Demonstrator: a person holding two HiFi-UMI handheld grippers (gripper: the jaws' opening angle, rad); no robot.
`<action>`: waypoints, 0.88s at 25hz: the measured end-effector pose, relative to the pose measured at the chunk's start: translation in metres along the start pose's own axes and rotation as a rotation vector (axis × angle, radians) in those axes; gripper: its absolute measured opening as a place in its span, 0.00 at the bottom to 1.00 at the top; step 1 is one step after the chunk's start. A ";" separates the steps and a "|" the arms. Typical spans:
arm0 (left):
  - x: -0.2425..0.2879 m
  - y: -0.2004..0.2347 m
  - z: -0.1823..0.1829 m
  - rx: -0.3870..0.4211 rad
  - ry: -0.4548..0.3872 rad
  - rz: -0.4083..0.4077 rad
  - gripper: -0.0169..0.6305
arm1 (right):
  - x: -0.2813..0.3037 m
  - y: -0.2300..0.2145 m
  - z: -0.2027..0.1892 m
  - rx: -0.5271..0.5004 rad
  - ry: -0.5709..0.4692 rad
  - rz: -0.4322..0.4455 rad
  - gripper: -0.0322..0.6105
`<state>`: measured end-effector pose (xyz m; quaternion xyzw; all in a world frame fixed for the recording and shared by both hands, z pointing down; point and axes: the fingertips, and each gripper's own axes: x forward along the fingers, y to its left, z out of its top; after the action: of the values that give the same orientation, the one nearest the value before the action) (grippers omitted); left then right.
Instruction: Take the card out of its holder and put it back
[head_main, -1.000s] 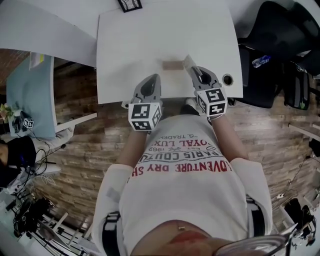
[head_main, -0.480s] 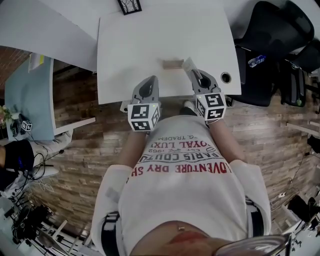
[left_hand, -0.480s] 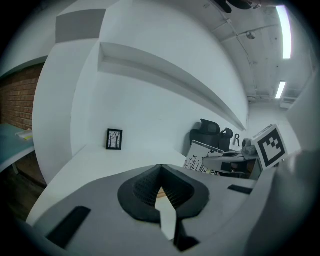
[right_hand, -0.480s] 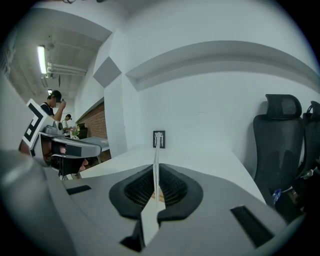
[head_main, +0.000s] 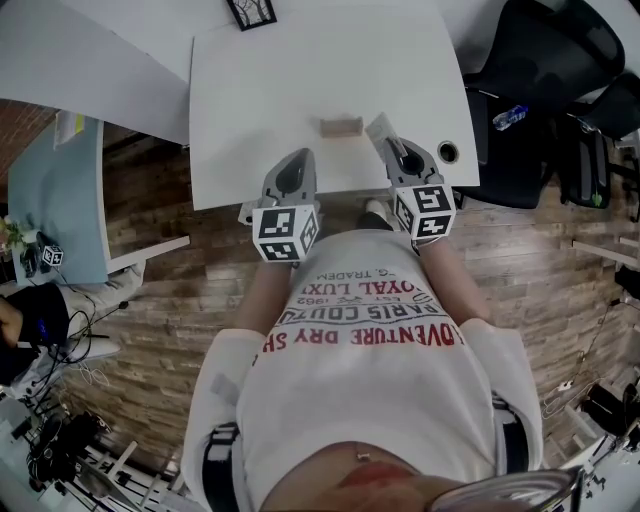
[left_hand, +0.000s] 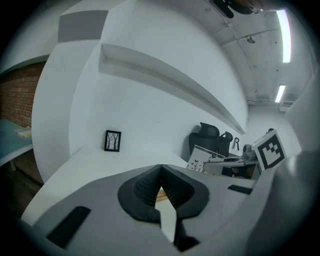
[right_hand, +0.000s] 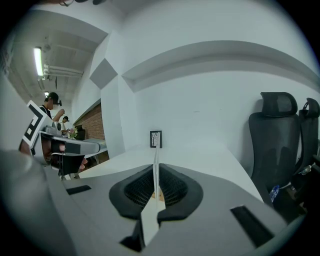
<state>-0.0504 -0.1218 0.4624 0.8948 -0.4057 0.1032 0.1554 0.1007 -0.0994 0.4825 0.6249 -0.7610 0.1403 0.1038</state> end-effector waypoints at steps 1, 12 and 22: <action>0.001 0.000 0.000 -0.003 0.002 0.001 0.06 | 0.000 -0.001 0.000 0.001 0.002 0.003 0.11; 0.015 0.016 -0.011 -0.048 0.042 0.075 0.06 | 0.028 -0.003 -0.003 -0.051 0.056 0.171 0.11; 0.031 0.032 -0.017 -0.104 0.059 0.177 0.06 | 0.073 -0.006 0.014 -0.170 0.073 0.370 0.11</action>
<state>-0.0554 -0.1574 0.4938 0.8426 -0.4834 0.1216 0.2040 0.0925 -0.1722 0.4941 0.4580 -0.8676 0.1147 0.1562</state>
